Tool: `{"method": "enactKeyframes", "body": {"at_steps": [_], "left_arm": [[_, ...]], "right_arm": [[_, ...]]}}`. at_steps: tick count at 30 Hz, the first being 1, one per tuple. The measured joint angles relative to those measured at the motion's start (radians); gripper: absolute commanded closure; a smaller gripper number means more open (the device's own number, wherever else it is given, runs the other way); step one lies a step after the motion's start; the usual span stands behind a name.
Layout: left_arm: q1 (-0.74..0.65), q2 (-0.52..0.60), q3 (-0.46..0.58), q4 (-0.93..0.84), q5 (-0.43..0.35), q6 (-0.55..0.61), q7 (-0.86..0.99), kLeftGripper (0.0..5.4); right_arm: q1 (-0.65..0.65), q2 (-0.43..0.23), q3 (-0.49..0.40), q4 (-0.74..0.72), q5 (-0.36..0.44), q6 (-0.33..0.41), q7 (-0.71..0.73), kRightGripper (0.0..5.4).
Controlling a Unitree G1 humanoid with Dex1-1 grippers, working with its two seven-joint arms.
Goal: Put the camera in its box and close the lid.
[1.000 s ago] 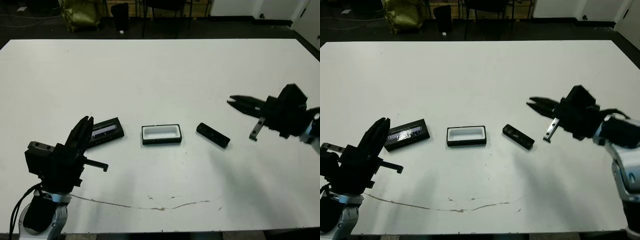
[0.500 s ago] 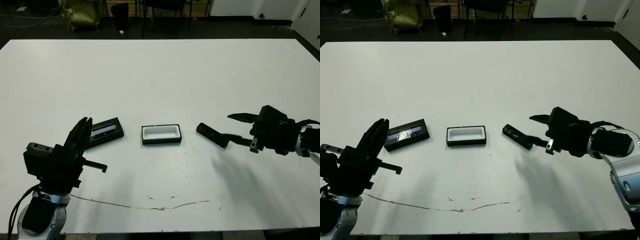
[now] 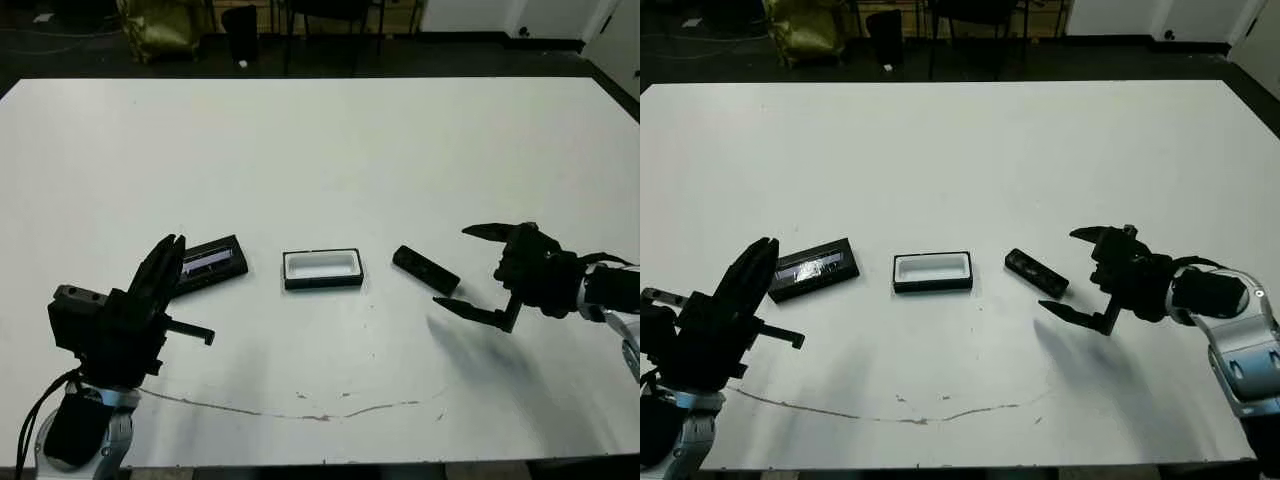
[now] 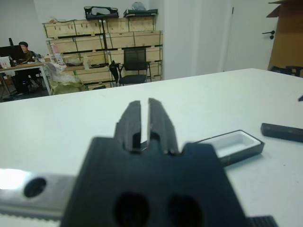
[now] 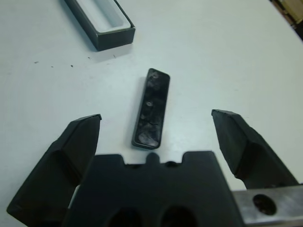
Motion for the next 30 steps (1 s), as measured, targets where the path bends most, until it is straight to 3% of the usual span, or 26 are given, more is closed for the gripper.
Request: {"method": "enactKeyframes", "body": {"at_steps": [9, 20, 30], "left_arm": [[0.001, 0.000, -0.001, -0.004, 0.001, 0.009, 0.000, 5.40], [0.002, 0.001, 0.000, -0.005, 0.001, 0.017, -0.004, 5.40], [0.008, 0.001, 0.000, -0.007, 0.001, 0.019, -0.004, 5.40]], "right_arm": [[-0.018, 0.019, 0.017, 0.037, 0.000, 0.017, 0.007, 0.02], [-0.019, 0.050, 0.020, 0.039, 0.026, 0.129, 0.002, 0.02], [-0.019, 0.067, 0.022, 0.086, 0.018, 0.105, -0.016, 0.02]]}}
